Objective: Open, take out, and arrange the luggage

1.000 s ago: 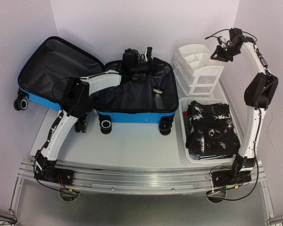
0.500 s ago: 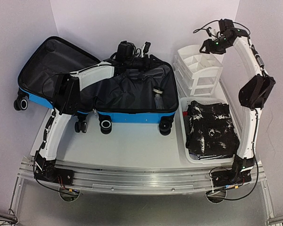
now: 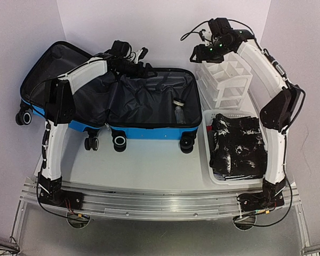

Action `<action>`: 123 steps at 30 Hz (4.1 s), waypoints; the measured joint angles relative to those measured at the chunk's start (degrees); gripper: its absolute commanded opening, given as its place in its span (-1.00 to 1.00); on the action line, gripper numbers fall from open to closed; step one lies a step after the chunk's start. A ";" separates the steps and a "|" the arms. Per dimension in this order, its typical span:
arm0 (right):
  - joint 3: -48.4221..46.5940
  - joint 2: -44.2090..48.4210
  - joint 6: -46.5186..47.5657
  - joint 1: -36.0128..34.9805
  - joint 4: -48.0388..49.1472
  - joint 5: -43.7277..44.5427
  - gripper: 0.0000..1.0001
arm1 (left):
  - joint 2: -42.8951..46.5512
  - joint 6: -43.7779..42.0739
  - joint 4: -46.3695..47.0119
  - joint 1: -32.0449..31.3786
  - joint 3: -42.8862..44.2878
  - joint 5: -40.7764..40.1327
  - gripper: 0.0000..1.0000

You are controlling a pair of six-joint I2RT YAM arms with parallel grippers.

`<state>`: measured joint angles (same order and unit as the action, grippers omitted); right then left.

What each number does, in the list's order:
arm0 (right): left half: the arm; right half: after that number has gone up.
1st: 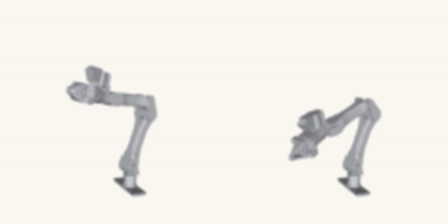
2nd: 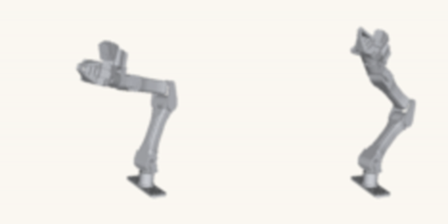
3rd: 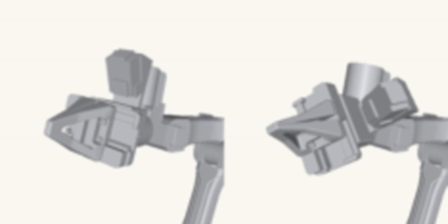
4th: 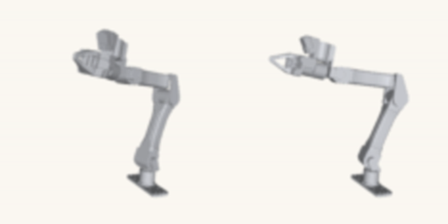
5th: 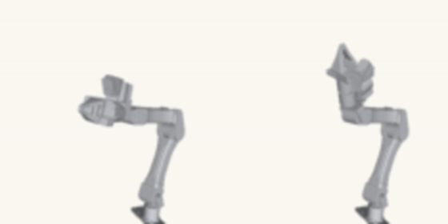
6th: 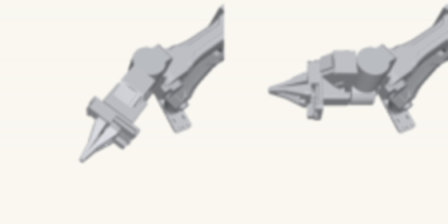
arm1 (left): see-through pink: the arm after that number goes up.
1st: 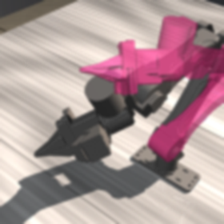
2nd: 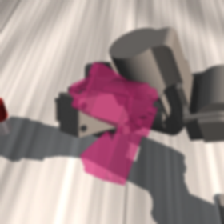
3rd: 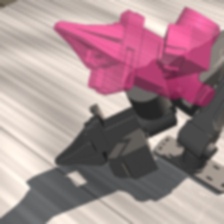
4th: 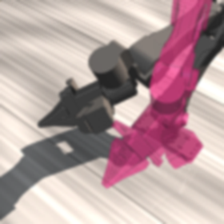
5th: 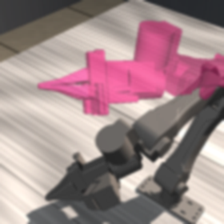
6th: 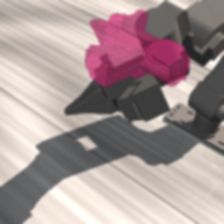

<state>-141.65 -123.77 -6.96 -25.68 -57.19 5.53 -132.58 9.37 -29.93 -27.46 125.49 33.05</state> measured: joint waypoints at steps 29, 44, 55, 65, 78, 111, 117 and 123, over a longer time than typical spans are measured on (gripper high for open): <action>0.79 -9.45 -4.90 -1.13 -3.51 15.30 0.25 | 0.31 -1.82 -7.18 2.03 -3.50 -1.71 0.70; 0.40 -11.57 2.06 -0.46 -7.56 15.34 0.00 | 0.45 -0.35 -7.13 2.03 -4.90 -1.21 0.69; 1.62 -10.81 1.63 0.50 -7.33 -21.54 -0.01 | 0.64 -0.38 -7.13 2.04 -4.93 -1.21 0.69; 3.05 -9.58 -1.73 0.68 -7.58 -11.97 0.05 | 1.92 -0.35 -7.15 2.08 -5.64 -1.20 0.66; 1.35 -3.73 -3.89 0.68 -2.57 -16.70 0.24 | 1.55 -44.50 2.14 -9.41 -9.91 -15.36 0.74; 15.46 10.36 -3.85 0.68 2.54 -19.09 0.24 | -20.41 -94.24 24.21 -12.72 2.12 -6.03 0.27; 16.40 10.64 -3.85 0.68 2.75 -19.11 0.24 | -21.79 -94.76 23.16 -13.14 5.79 -7.45 0.55; 17.34 10.74 -4.27 0.68 2.81 -19.11 0.24 | -22.19 -82.73 19.69 -12.48 7.87 -7.26 0.62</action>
<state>-124.31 -113.03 -11.23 -24.99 -54.38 -13.58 -154.76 -73.36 -10.24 -39.95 133.36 25.78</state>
